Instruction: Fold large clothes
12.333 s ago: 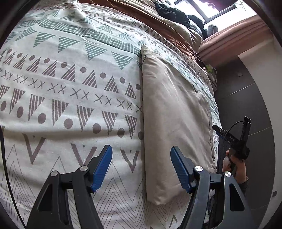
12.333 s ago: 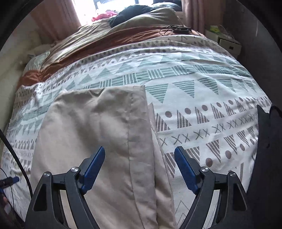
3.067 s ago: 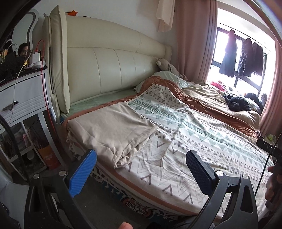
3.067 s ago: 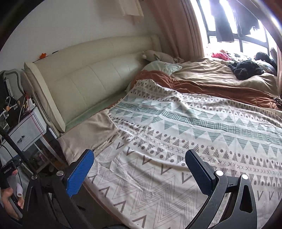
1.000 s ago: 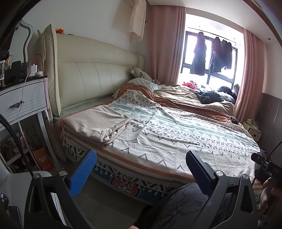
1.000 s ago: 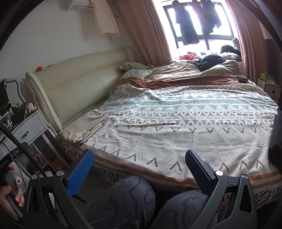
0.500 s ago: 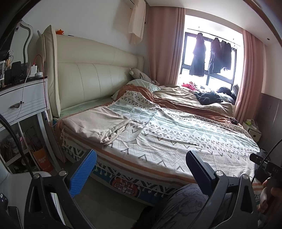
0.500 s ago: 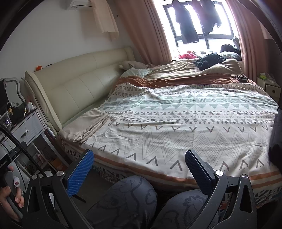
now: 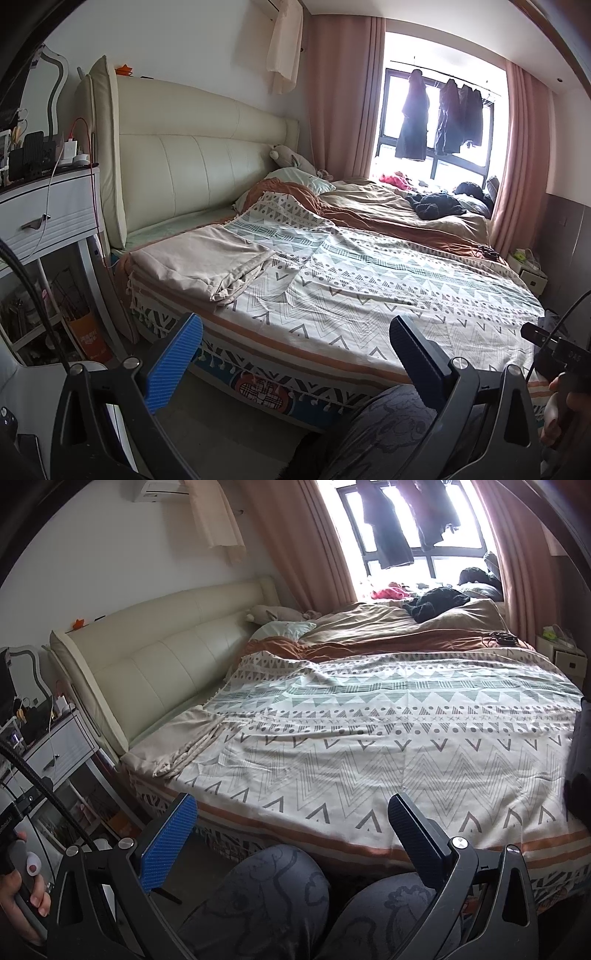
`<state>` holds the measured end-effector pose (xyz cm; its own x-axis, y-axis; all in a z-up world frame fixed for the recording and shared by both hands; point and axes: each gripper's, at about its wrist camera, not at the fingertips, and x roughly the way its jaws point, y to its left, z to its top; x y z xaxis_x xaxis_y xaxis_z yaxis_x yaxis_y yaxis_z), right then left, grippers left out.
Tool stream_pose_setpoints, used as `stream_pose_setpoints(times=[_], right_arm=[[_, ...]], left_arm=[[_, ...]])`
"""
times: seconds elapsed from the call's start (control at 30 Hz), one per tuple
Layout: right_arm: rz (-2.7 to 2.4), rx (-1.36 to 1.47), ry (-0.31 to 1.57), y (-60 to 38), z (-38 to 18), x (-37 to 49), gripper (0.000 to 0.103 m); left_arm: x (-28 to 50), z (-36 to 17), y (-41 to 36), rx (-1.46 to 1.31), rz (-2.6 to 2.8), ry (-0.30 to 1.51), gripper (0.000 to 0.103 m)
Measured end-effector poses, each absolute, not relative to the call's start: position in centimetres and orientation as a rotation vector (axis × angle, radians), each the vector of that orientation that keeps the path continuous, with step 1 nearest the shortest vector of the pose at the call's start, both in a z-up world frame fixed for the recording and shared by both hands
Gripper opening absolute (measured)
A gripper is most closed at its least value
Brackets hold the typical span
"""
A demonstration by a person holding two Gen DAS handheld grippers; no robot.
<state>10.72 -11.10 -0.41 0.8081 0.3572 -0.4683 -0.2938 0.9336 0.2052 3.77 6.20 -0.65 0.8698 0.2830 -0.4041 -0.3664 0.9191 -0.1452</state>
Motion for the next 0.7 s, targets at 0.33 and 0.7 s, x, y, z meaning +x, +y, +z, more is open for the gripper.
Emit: stream_pose_setpoints(times=[0.33,0.7], right_arm=[[0.344,0.128,0.536,-11.18,-0.54,10.83,0.103],[0.340,0.123,0.540,-11.19,-0.54,10.82,0.103]], left_arm=[[3.67,-0.71,6.20,-0.219,0.341,0.384,0.103],[3.54,-0.94,6.41,-0.224,0.345,0.387,0.103]])
